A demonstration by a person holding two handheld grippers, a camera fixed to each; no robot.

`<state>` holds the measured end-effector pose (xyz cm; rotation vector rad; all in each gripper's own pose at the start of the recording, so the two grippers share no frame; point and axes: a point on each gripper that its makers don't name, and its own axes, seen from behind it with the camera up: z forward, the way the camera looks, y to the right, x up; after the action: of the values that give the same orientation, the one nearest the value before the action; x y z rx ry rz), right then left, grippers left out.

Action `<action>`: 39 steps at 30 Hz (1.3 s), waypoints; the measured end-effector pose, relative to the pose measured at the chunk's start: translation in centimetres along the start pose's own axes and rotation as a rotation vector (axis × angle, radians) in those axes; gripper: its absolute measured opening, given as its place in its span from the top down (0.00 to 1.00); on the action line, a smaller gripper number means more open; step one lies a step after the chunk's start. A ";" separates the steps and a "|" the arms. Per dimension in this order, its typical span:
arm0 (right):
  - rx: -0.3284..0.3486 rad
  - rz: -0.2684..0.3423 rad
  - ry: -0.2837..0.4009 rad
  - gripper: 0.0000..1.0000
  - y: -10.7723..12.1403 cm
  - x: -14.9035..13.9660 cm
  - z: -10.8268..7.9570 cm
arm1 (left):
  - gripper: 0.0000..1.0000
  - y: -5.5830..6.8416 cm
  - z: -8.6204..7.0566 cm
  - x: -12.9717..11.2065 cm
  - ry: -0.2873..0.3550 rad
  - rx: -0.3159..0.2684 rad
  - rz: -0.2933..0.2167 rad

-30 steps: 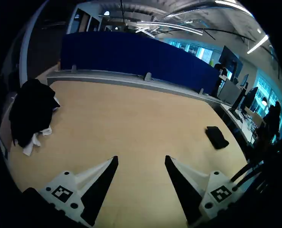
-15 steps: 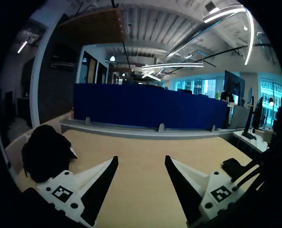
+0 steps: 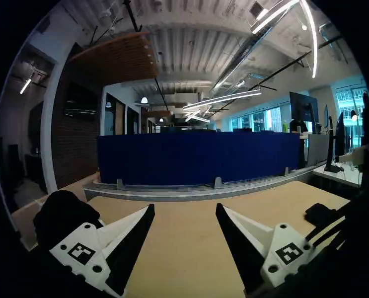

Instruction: Fold towel

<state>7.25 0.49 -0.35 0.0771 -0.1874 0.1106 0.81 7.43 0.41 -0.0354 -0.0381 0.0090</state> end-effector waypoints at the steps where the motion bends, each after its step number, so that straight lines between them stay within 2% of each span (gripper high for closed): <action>1: 0.004 0.002 -0.004 0.00 -0.3 0.1 0.1 | 0.09 -0.3 0.1 -0.2 0.005 0.010 0.004; 6: 0.009 0.014 -0.024 0.00 -1.0 0.3 0.6 | 0.09 -1.5 0.5 -0.9 0.032 0.050 0.028; 13: -0.016 0.015 -0.041 0.00 -0.9 0.2 1.6 | 0.09 -2.8 0.7 -3.3 0.040 0.077 0.047; 22: -0.032 -0.043 -0.041 0.00 -1.9 -0.6 3.3 | 0.09 -5.1 0.6 -6.8 0.056 0.086 0.039; 31: -0.025 -0.063 -0.045 0.00 -3.1 -2.8 4.5 | 0.09 -6.3 0.3 -10.7 0.054 0.089 0.057; 39: -0.019 -0.079 -0.059 0.00 -3.7 -4.2 4.8 | 0.09 -7.6 0.5 -12.5 0.051 0.099 0.043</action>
<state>2.69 -4.02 3.27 0.0687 -0.2435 0.0279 -11.68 -0.24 0.70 0.0624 0.0140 0.0528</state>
